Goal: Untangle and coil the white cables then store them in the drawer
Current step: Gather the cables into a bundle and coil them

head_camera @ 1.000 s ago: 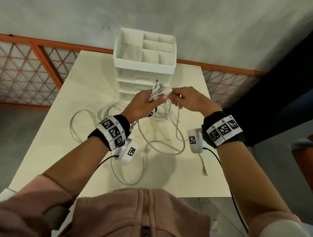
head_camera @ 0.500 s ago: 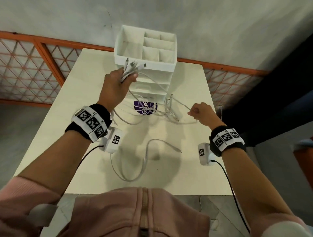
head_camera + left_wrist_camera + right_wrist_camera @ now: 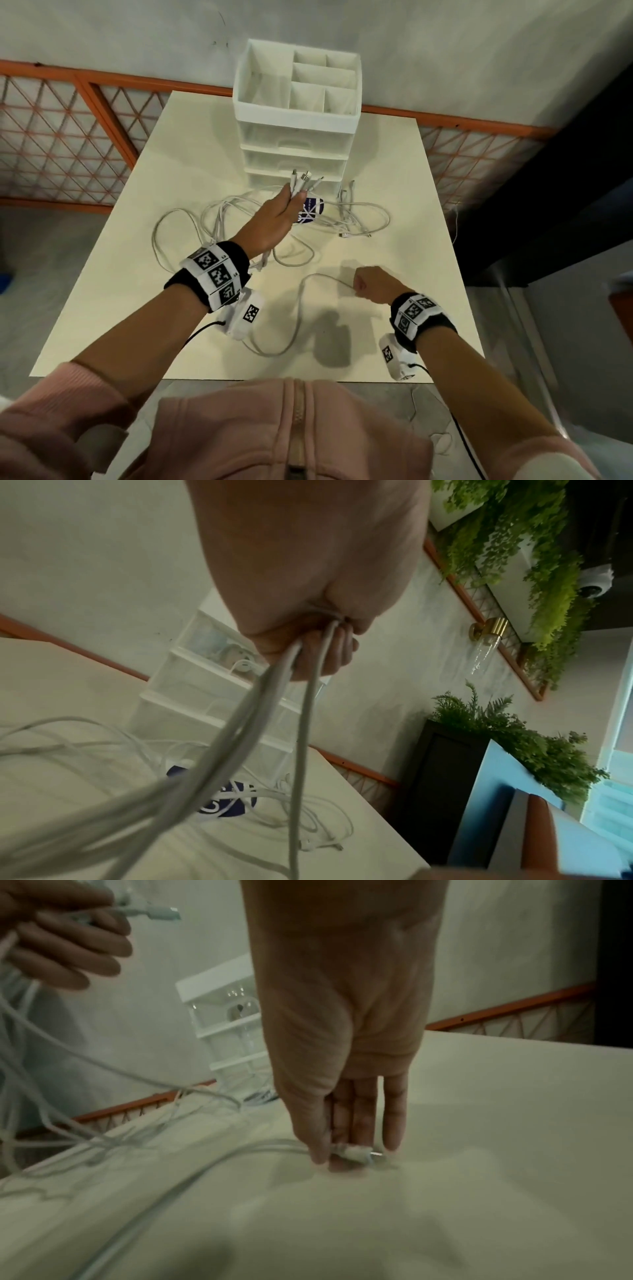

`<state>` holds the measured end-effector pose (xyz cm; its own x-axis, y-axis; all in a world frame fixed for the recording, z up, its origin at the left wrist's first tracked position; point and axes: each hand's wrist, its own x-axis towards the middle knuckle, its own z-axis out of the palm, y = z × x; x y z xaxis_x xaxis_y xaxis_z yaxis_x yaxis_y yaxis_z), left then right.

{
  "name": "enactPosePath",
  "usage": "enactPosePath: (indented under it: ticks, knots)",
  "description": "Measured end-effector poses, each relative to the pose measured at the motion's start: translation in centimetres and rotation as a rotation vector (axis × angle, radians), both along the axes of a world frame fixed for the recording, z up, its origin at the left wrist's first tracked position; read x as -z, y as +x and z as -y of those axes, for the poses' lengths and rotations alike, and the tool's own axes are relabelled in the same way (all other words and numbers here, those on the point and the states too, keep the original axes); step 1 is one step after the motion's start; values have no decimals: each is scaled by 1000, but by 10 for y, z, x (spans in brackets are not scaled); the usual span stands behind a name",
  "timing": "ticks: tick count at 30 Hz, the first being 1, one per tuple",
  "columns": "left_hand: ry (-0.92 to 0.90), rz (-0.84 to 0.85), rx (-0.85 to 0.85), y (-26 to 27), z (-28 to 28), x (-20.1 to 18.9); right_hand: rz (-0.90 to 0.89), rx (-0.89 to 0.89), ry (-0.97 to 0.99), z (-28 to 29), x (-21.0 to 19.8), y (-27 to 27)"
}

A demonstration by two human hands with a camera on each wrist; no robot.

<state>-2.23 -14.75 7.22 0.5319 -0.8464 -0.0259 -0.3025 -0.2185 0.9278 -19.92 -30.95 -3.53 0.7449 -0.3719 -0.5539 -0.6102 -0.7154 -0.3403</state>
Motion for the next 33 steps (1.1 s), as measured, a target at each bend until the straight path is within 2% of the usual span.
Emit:
enactPosePath:
  ticks: [3, 6, 9, 12, 15, 21, 26, 29, 33]
  knots:
    - [-22, -52, 105, -2, 0, 3, 50, 29, 135, 4, -33, 15]
    - [-65, -69, 147, -3, 1, 1, 152, -68, 207, 5, -94, 37]
    - [-53, 4, 165, -5, 2, -4, 356, -69, 284, -5, -160, 50]
    - [-63, -76, 159, -11, 2, -12, 632, 18, 386, -15, -199, 56]
    - [-77, -118, 156, -15, 0, -18, 789, 139, 351, -21, -204, 62]
    - [-143, -100, 137, -16, -11, -26, 909, 260, 340, -28, -194, 65]
    - [-236, -138, 86, -20, -14, -28, 1016, 333, 491, -37, -189, 67]
    - [-240, -152, 96, -20, -14, -31, 1020, 333, 523, -39, -188, 67]
    - [-204, -171, 87, -18, -15, -33, 974, 281, 465, -38, -191, 65]
